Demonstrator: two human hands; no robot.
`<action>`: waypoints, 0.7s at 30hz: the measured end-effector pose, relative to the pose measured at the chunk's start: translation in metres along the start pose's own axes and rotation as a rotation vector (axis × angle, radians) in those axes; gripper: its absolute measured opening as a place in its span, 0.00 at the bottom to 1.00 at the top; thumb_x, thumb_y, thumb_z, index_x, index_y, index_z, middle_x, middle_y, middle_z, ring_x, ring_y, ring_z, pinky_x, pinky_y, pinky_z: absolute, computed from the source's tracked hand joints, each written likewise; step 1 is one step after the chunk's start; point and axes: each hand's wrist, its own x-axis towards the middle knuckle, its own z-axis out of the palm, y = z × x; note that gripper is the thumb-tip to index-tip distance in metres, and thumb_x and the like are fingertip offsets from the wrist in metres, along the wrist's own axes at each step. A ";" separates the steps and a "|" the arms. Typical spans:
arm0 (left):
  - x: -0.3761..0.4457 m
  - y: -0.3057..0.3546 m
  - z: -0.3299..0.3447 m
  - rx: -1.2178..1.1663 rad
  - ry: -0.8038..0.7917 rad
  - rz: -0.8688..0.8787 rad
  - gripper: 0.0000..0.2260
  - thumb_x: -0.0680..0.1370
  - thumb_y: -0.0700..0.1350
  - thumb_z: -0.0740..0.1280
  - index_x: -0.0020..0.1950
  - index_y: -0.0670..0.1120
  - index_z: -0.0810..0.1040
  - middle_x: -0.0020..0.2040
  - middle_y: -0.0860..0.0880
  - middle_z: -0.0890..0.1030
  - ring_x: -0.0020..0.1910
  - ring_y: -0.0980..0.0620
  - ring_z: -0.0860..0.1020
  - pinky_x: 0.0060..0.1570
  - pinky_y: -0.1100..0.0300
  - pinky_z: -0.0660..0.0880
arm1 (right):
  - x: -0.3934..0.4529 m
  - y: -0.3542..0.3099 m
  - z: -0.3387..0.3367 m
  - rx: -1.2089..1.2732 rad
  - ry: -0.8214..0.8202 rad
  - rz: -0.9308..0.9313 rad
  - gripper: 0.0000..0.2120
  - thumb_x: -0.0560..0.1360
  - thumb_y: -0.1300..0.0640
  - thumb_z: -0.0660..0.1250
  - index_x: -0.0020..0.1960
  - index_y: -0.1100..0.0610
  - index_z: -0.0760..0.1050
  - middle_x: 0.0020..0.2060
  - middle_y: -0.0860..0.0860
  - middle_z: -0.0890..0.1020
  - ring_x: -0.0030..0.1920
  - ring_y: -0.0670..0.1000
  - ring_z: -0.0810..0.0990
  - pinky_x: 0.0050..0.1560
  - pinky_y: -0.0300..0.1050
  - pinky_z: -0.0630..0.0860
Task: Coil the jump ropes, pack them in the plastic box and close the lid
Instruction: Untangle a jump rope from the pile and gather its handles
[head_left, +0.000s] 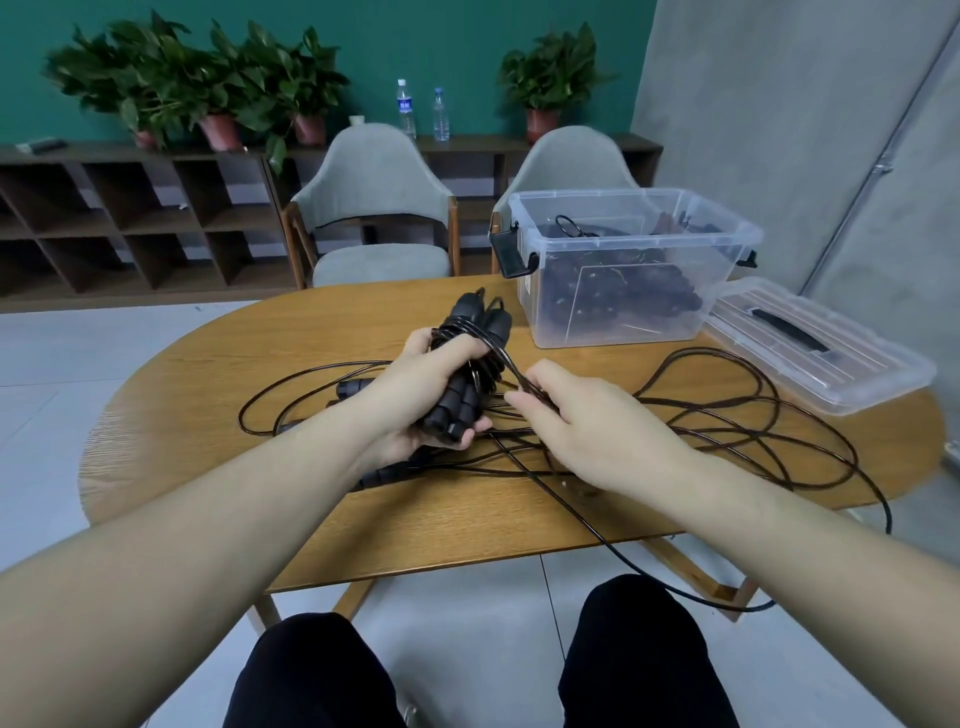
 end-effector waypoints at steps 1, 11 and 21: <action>0.000 -0.002 -0.002 -0.047 -0.009 -0.012 0.14 0.78 0.51 0.70 0.58 0.54 0.68 0.52 0.41 0.78 0.37 0.40 0.80 0.35 0.54 0.75 | -0.001 0.003 0.001 0.039 -0.011 0.004 0.12 0.83 0.44 0.55 0.44 0.47 0.66 0.29 0.47 0.74 0.32 0.49 0.75 0.34 0.49 0.70; -0.002 -0.013 -0.005 -0.166 -0.284 -0.058 0.39 0.64 0.69 0.76 0.66 0.45 0.78 0.44 0.44 0.80 0.34 0.44 0.79 0.25 0.59 0.75 | -0.003 0.033 0.012 -0.445 0.157 -0.325 0.13 0.83 0.46 0.54 0.42 0.50 0.65 0.37 0.44 0.66 0.40 0.48 0.63 0.43 0.49 0.69; -0.001 -0.023 0.004 0.087 -0.263 -0.012 0.25 0.72 0.58 0.73 0.63 0.49 0.72 0.44 0.40 0.83 0.32 0.38 0.80 0.31 0.49 0.74 | -0.011 0.042 -0.005 -0.611 -0.099 0.004 0.21 0.83 0.37 0.47 0.67 0.40 0.72 0.44 0.49 0.83 0.46 0.56 0.81 0.41 0.46 0.67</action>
